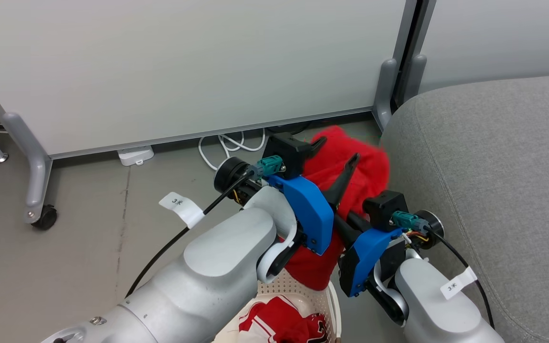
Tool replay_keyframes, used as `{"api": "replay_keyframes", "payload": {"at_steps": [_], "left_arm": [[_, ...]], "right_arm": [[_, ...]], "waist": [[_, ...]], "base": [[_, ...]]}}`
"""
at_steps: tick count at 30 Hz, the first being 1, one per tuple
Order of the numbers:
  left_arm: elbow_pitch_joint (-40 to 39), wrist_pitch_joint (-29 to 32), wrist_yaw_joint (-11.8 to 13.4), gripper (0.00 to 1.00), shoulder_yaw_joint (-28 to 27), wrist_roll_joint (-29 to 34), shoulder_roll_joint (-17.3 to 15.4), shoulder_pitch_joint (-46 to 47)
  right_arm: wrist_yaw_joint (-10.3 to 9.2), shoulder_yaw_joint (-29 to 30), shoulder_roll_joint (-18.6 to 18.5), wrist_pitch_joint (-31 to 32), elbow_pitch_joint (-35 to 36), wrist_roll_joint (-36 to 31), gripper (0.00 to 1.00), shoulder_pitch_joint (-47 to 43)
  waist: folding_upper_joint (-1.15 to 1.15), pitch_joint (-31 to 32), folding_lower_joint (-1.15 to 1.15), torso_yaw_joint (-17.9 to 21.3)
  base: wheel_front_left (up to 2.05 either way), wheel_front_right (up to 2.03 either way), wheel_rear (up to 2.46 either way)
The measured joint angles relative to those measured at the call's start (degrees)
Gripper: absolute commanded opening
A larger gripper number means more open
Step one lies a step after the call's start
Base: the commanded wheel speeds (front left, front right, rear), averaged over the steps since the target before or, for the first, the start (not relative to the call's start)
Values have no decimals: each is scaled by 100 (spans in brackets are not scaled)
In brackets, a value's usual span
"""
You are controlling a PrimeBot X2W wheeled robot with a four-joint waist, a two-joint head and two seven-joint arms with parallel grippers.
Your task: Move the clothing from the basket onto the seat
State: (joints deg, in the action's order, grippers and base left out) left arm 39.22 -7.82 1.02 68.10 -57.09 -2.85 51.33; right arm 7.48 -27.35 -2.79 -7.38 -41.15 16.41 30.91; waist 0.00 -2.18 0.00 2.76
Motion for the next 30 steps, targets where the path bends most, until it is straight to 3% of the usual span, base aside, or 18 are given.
{"api": "replay_keyframes", "payload": {"at_steps": [8, 15, 22, 30], "left_arm": [[29, -475, 4, 100, -104, -21, -70, -165], [-398, -710, 152, 100, -505, 342, -567, -723], [-1583, -725, 350, 100, -1797, 1466, -1091, -1758], [-2412, -725, 194, 100, -3007, 2633, -1262, -3156]], "right_arm": [[0, 102, 0, -37, 1, 0, 0, -9], [0, 193, 0, -49, 194, -13, 0, -43], [0, 344, -1, 38, 465, -158, 0, -142], [0, 512, -1, 216, 871, -264, 0, -402]], "waist": [[0, 9, 0, -43], [0, -39, 0, -78], [0, -106, 0, -118], [0, -84, 0, -36]], "base": [[0, 0, 0], [0, 0, 0], [0, 0, 0], [0, 0, 0]]}}
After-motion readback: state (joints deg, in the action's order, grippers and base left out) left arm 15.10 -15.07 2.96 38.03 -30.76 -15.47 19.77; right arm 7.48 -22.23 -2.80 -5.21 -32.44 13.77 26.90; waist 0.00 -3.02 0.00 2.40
